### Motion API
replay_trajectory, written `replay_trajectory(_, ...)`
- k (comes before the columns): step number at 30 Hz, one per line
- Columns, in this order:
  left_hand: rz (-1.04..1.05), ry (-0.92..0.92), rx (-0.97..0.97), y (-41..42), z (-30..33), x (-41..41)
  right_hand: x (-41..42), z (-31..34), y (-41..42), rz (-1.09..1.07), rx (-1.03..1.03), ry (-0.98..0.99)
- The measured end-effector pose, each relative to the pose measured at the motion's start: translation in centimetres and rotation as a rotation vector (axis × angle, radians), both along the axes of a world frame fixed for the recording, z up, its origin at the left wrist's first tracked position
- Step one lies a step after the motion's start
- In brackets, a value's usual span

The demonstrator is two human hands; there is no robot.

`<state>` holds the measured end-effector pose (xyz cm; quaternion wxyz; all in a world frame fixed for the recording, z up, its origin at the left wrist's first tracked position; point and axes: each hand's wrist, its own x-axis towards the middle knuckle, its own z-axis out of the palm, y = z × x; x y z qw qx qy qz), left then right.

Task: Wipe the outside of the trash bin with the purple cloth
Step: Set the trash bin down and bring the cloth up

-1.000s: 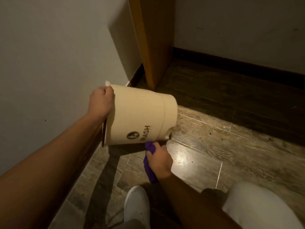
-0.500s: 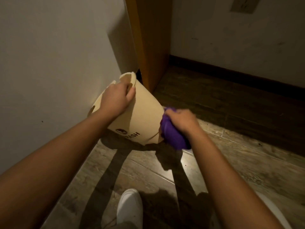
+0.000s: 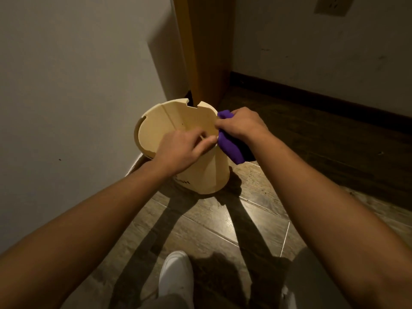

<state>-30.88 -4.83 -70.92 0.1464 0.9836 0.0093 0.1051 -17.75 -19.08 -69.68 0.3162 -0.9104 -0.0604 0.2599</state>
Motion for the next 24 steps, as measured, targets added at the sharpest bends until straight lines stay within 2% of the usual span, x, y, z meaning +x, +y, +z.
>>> replay_trajectory(3, 0.323, -0.159, 0.055, 4.1, 0.6, -0.4, 0.0, -1.4, -1.2, -0.01, -0.031, -0.001)
replay_trajectory(5, 0.559, -0.085, 0.095, 6.9, 0.5, -1.3, 0.1, -2.2, -2.2, -0.043, 0.007, 0.038)
replay_trajectory(7, 0.707, 0.091, 0.04, 8.3, -0.7, -2.3, 0.3, -2.6, -3.0, -0.087, 0.055, 0.084)
replay_trajectory(10, 0.674, 0.268, -0.096, 8.3, -2.7, -3.1, 0.4, -3.4, -3.9, -0.138, 0.06, 0.157)
replay_trajectory(14, 0.636, 0.179, -0.146, 8.2, -2.9, -2.8, -0.2, -4.1, -4.3, -0.171, 0.112, 0.222)
replay_trajectory(16, 0.654, 0.198, -0.137, 8.3, -2.8, -3.3, -0.4, -3.7, -4.4, -0.146, 0.108, 0.206)
replay_trajectory(18, 0.725, 0.178, -0.072, 8.5, -1.9, -3.6, -0.8, -3.1, -4.8, -0.133, 0.058, 0.115)
replay_trajectory(20, 0.766, 0.019, -0.115, 8.5, 0.0, -2.7, -0.9, -1.8, -5.8, -0.137, -0.038, -0.076)
replay_trajectory(22, 0.684, -0.132, -0.216, 8.2, 2.8, -1.3, -1.2, -0.1, -6.2, -0.122, -0.049, -0.232)
replay_trajectory(24, 0.533, -0.186, -0.305, 6.3, 5.8, 0.3, -0.8, 2.3, -6.5, -0.061, 0.018, -0.338)
